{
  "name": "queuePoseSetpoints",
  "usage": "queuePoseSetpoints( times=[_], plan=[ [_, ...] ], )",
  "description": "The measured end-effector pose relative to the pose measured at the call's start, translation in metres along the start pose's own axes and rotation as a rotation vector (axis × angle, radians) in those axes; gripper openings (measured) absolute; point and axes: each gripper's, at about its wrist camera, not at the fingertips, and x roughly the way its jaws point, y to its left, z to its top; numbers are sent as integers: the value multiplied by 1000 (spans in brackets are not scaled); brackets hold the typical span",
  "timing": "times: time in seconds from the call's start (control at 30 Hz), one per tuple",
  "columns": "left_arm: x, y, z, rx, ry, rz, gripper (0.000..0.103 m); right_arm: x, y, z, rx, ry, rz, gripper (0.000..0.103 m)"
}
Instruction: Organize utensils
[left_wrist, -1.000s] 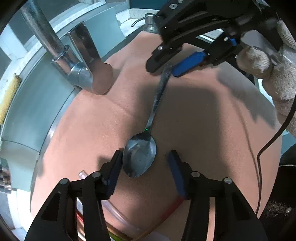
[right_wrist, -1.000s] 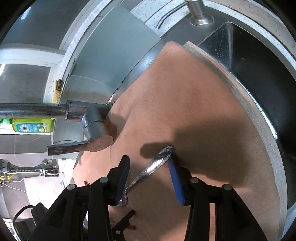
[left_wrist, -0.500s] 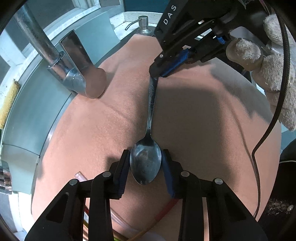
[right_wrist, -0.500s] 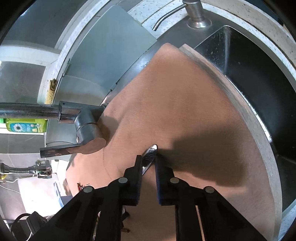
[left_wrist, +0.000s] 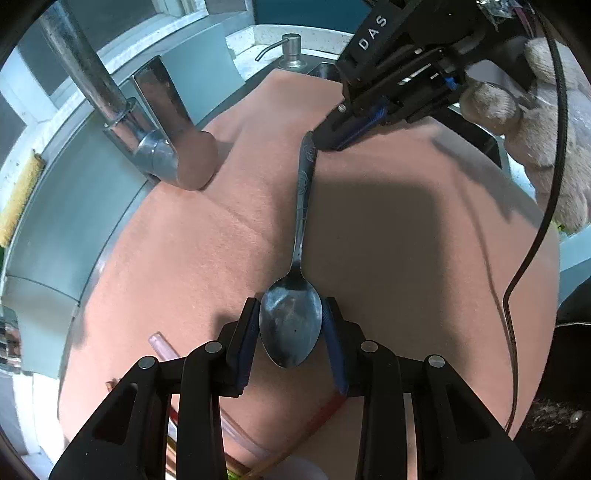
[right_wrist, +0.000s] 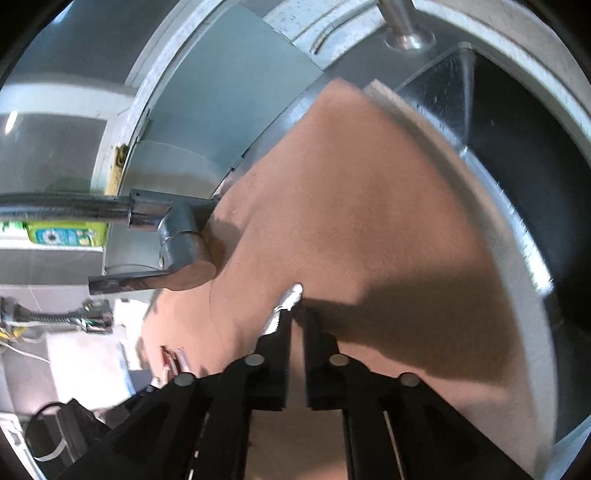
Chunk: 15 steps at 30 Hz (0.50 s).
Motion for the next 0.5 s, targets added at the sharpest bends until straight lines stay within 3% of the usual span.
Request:
queuePoseSetpoints(
  times=[0.17,0.3,0.5],
  plan=[
    [1,0,-2,-16,-8,-23,33,3,8,9,-2,39,-15,24],
    [2,-3,-1,-28,-18,-58,33,7,24,11,-12,41,-93,31],
    [4,-4,-3,-61,-45,-83,33,14,45,5,-93,23,-201,28]
  ],
)
